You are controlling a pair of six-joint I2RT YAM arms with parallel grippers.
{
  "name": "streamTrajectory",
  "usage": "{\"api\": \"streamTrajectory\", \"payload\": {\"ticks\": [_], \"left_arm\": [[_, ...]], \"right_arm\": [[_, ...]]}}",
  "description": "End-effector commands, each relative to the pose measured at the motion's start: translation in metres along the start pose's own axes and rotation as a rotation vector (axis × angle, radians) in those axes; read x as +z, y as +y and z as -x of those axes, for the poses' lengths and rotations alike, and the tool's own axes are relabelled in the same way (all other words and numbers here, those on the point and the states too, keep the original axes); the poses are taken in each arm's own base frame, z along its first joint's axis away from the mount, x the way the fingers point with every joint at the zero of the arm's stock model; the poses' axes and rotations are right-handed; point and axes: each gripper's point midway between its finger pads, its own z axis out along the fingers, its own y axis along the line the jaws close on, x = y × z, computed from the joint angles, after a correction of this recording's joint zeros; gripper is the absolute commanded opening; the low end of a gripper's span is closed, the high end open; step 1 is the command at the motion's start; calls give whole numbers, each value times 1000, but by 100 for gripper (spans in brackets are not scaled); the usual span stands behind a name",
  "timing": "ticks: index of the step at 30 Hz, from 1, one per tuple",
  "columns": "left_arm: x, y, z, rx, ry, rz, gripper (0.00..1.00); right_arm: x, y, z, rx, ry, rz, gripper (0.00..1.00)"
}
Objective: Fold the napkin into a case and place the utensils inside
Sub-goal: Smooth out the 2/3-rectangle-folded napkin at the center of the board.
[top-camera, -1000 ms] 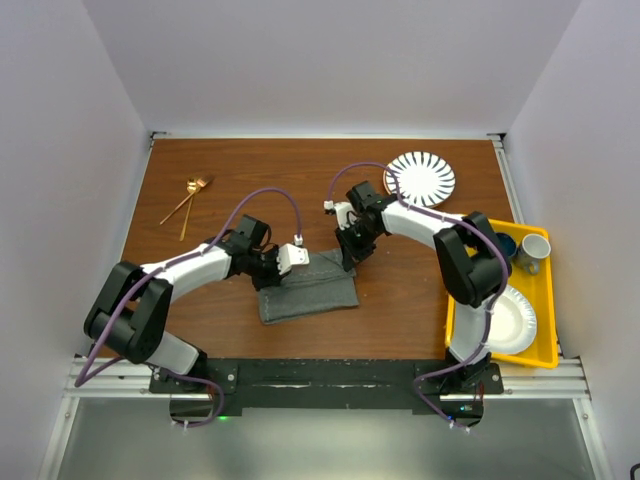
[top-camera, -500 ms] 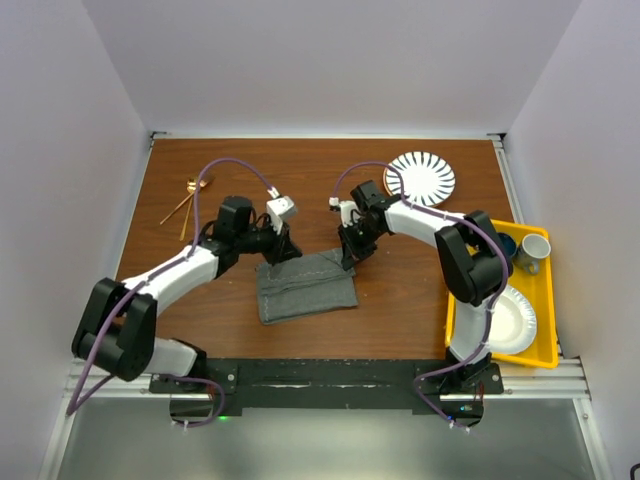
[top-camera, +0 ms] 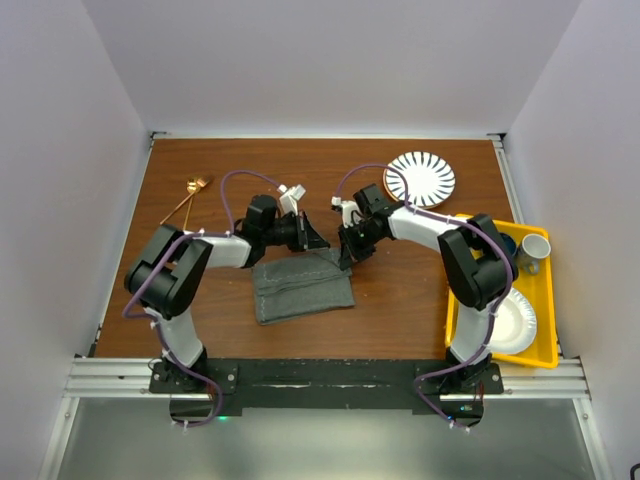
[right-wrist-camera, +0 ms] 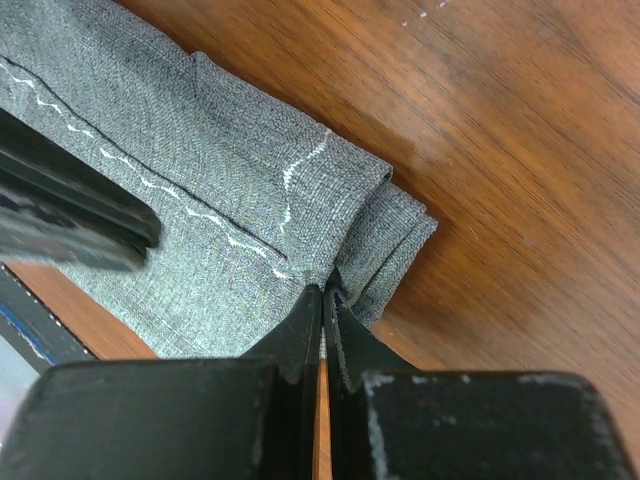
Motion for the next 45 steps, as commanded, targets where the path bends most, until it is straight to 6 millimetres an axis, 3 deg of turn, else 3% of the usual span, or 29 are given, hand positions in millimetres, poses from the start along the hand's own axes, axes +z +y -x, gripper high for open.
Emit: {"api": "streamTrajectory", "payload": {"ticks": [1, 6, 12, 18, 20, 23, 26, 31, 40, 44, 45], "left_arm": [[16, -20, 24, -38, -79, -60, 0], [25, 11, 6, -79, -29, 24, 0], [25, 53, -31, -121, 49, 142, 0], [19, 85, -54, -125, 102, 254, 0], [16, 91, -57, -115, 108, 275, 0], [17, 93, -55, -97, 106, 282, 0], [18, 93, -54, -84, 108, 278, 2], [17, 93, -54, -83, 113, 282, 6], [19, 95, -53, -87, 108, 284, 13], [19, 89, -45, -96, 84, 263, 18], [16, 85, -42, -105, 80, 238, 20]], "right_arm": [[24, -24, -25, 2, 54, -91, 0], [21, -20, -17, -22, 43, -77, 0], [9, -7, -9, -35, 29, -35, 1], [-25, 13, 15, -24, -1, 11, 34], [-39, 16, 27, -5, -22, 23, 35], [-49, 17, 47, 42, -70, 49, 34], [-45, 24, 57, 94, -97, 95, 33], [-23, 19, 46, 170, -46, 114, 35], [-6, 14, 21, 218, 41, 130, 33], [-2, 12, 8, 229, 81, 123, 15], [-1, 11, 8, 233, 82, 121, 5]]}}
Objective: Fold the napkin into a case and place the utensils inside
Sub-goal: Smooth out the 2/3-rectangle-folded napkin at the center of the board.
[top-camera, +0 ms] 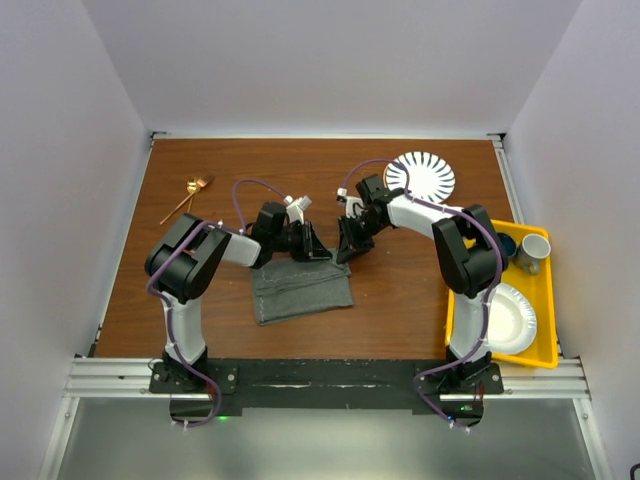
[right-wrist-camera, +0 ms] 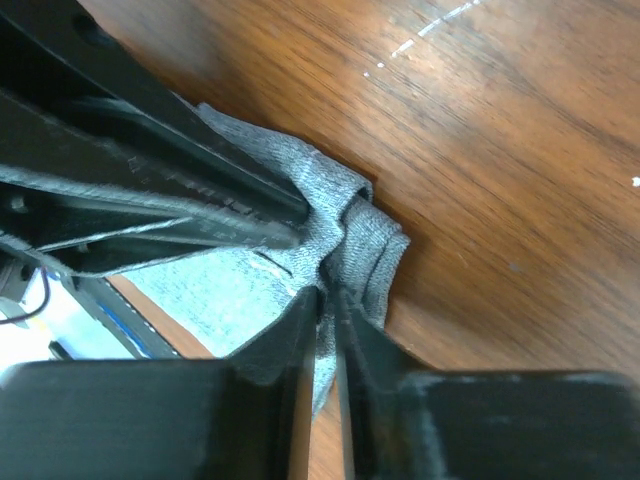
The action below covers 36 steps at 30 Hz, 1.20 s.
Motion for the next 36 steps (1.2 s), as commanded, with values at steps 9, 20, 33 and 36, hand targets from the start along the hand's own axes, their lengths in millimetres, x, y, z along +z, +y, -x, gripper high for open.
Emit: {"api": "streamTrajectory", "payload": {"ticks": [9, 20, 33, 36], "left_arm": [[-55, -48, 23, 125, -85, -146, 24], [-72, 15, -41, 94, 77, 104, 9], [-69, 54, -50, -30, 102, 236, 0], [-69, 55, -51, -32, 101, 240, 0]], "right_arm": [[11, -11, -14, 14, 54, -20, 0], [-20, 28, 2, -22, 3, 81, 0], [-24, 29, -34, 87, 65, 79, 0], [-10, 13, -43, 98, 91, 37, 0]]}}
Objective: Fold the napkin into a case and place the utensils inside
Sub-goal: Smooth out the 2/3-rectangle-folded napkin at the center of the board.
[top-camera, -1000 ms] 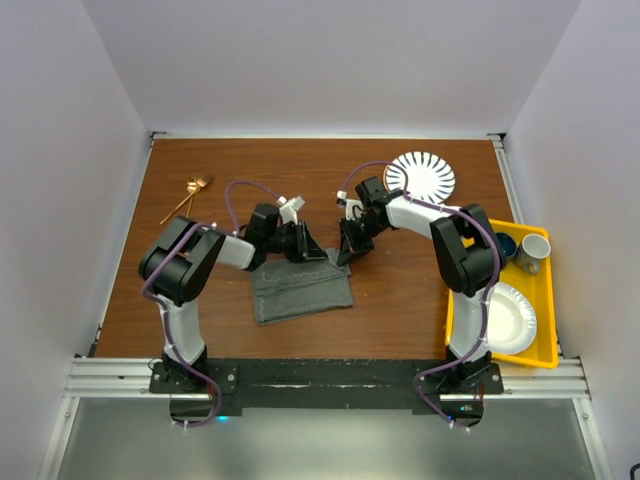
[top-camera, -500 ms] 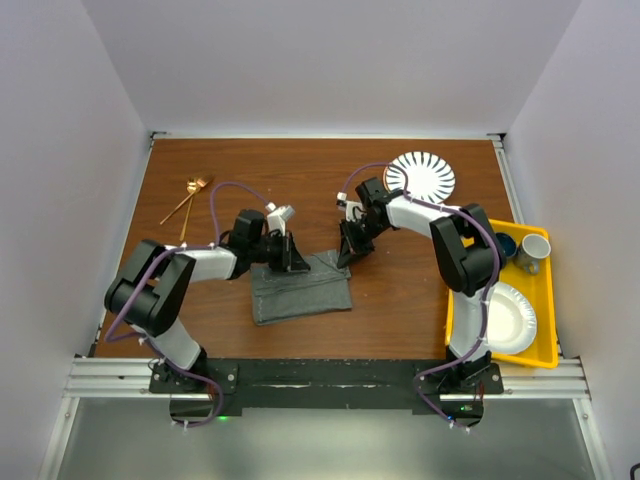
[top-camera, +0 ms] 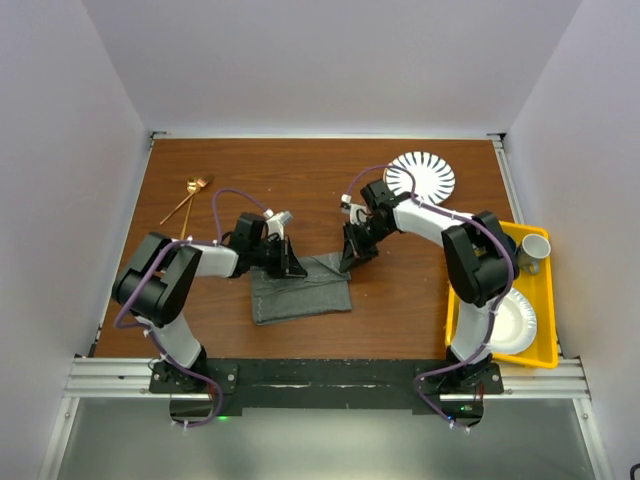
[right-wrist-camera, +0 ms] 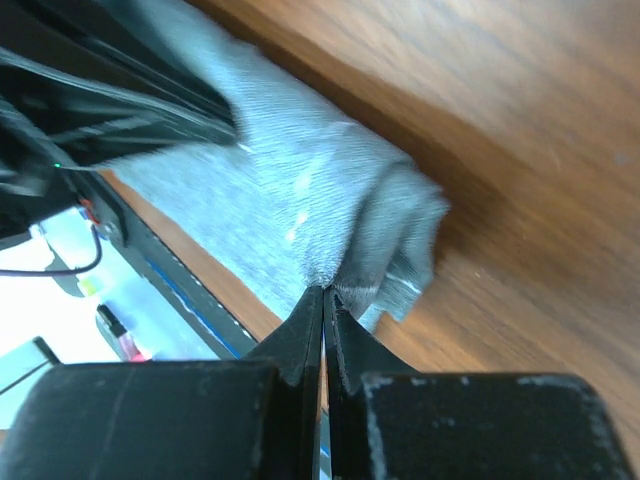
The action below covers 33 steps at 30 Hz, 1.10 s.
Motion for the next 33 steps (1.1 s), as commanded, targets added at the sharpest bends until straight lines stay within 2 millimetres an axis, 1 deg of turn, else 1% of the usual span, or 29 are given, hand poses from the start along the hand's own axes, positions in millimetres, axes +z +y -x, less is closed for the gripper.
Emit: {"api": "streamTrajectory", "payload": {"ticks": [1, 6, 7, 8, 9, 10, 11, 13, 14, 16, 18, 19, 21, 22, 24, 25, 27, 28, 29, 30, 31, 32, 33], "left_arm": [[1, 34, -10, -47, 15, 131, 0], [4, 34, -12, -55, 20, 127, 0], [4, 30, -8, -44, 11, 110, 0], [2, 24, -5, -29, 3, 86, 3], [0, 13, -4, -14, 5, 34, 6], [-6, -5, 12, 44, -54, -23, 9], [-10, -17, 18, 78, -78, -61, 15], [-23, -44, 34, 184, -142, -131, 24], [-26, -53, 37, 213, -153, -155, 29], [-30, -65, 47, 265, -176, -176, 29], [-27, -73, 53, 286, -191, -180, 29], [-24, -73, 54, 278, -189, -177, 29], [-17, -78, 58, 288, -199, -182, 28], [-11, -76, 56, 273, -187, -185, 27], [-4, -81, 61, 274, -194, -199, 25], [3, -78, 59, 253, -183, -197, 24], [10, -81, 67, 253, -195, -201, 24], [18, -74, 65, 229, -184, -195, 24], [21, -75, 72, 228, -196, -191, 24], [25, -71, 73, 216, -194, -180, 24], [32, -61, 72, 190, -184, -157, 23], [34, -56, 77, 178, -195, -141, 23], [40, -47, 74, 160, -182, -126, 23]], "right_arm": [[17, -18, -18, 57, 58, -38, 0], [35, -37, -16, 74, 69, -81, 0], [36, -38, -12, 71, 64, -84, 0], [39, -41, -11, 74, 65, -91, 0], [39, -41, -8, 74, 58, -94, 0], [40, -41, -4, 76, 47, -95, 0], [41, -41, -1, 74, 40, -91, 0], [41, -39, 6, 70, 28, -86, 0], [41, -37, 8, 65, 26, -82, 0], [38, -34, 12, 55, 14, -75, 0], [34, -30, 17, 42, -2, -67, 0], [33, -28, 18, 40, -6, -64, 0], [31, -22, 23, 33, -15, -50, 0], [31, -21, 25, 35, -21, -43, 0], [30, -16, 30, 32, -30, -29, 0], [30, -15, 32, 32, -33, -25, 0], [29, -12, 37, 28, -40, -12, 0], [31, -12, 37, 31, -34, -9, 0], [31, -11, 39, 26, -37, -3, 0], [31, -8, 40, 22, -38, 5, 0], [32, -9, 40, 24, -32, 7, 0], [32, -9, 42, 20, -34, 8, 0], [31, -8, 42, 14, -33, 10, 0]]}}
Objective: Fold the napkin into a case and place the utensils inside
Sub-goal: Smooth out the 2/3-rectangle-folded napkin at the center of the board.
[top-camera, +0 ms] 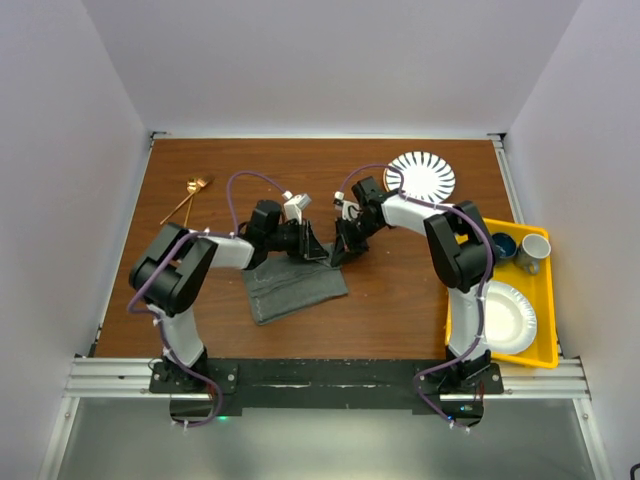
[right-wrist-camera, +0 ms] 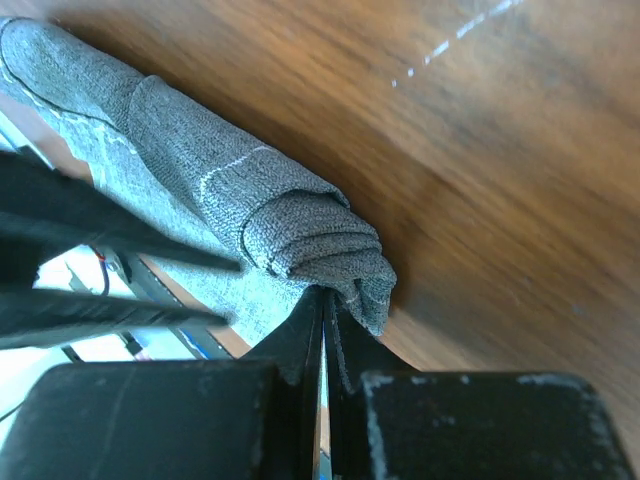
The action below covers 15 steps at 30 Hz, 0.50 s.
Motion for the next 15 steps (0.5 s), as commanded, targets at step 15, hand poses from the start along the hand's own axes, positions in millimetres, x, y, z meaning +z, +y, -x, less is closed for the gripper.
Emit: {"api": "streamTrajectory", "payload": {"ticks": [15], "left_arm": [[20, 71, -6, -150, 25, 75, 34]], "right_arm": [[-53, 28, 38, -188, -67, 11, 23]]}}
